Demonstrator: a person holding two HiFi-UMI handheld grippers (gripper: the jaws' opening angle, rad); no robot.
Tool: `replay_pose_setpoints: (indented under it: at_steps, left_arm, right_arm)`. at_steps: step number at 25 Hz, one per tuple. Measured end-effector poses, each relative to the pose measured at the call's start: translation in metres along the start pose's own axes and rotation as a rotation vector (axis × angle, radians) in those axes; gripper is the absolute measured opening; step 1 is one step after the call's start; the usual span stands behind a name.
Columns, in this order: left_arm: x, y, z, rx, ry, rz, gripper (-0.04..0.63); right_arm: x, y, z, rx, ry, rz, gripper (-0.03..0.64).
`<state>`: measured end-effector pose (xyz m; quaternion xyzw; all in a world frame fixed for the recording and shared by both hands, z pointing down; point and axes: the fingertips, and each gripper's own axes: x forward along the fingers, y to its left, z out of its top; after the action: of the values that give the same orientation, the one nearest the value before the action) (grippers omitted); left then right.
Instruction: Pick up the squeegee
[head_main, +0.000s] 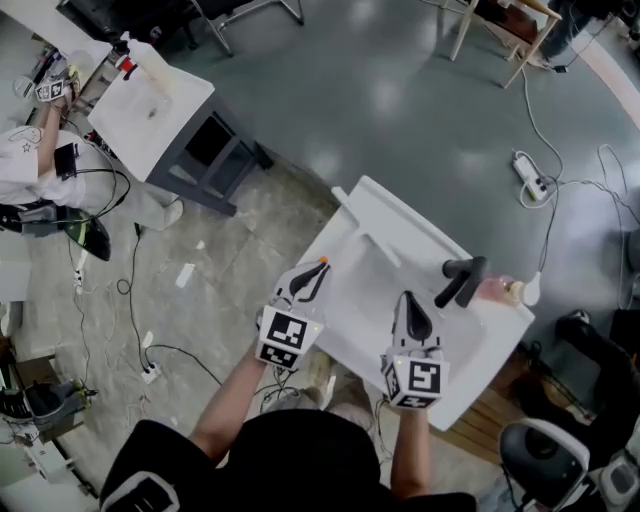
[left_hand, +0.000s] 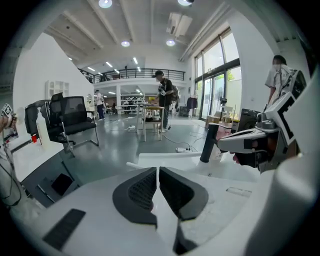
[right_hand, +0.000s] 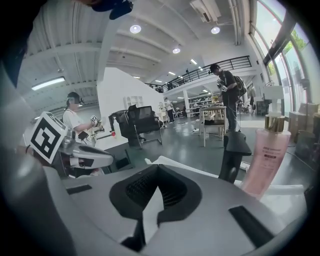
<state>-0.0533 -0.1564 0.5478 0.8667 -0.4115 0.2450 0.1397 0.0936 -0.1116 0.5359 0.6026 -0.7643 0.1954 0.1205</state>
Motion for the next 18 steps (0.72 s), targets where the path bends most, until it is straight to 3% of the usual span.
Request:
replay_pose_setpoints:
  at_steps: [3, 5, 11, 18]
  left_arm:
    - [0.020, 0.001, -0.015, 0.021, 0.051, -0.019, 0.012]
    - [0.031, 0.001, -0.021, 0.050, 0.076, -0.034, 0.079]
    - [0.062, 0.000, -0.042, 0.147, 0.192, -0.087, 0.165]
    - [0.096, 0.005, -0.068, 0.244, 0.303, -0.088, 0.183]
  right_arm:
    - [0.007, 0.001, -0.004, 0.003, 0.017, 0.010, -0.002]
    - [0.011, 0.001, -0.007, 0.007, 0.028, 0.012, -0.002]
    - [0.020, -0.001, -0.008, 0.023, 0.036, 0.029, -0.002]
    - [0.026, -0.004, -0.016, 0.032, 0.058, 0.037, -0.002]
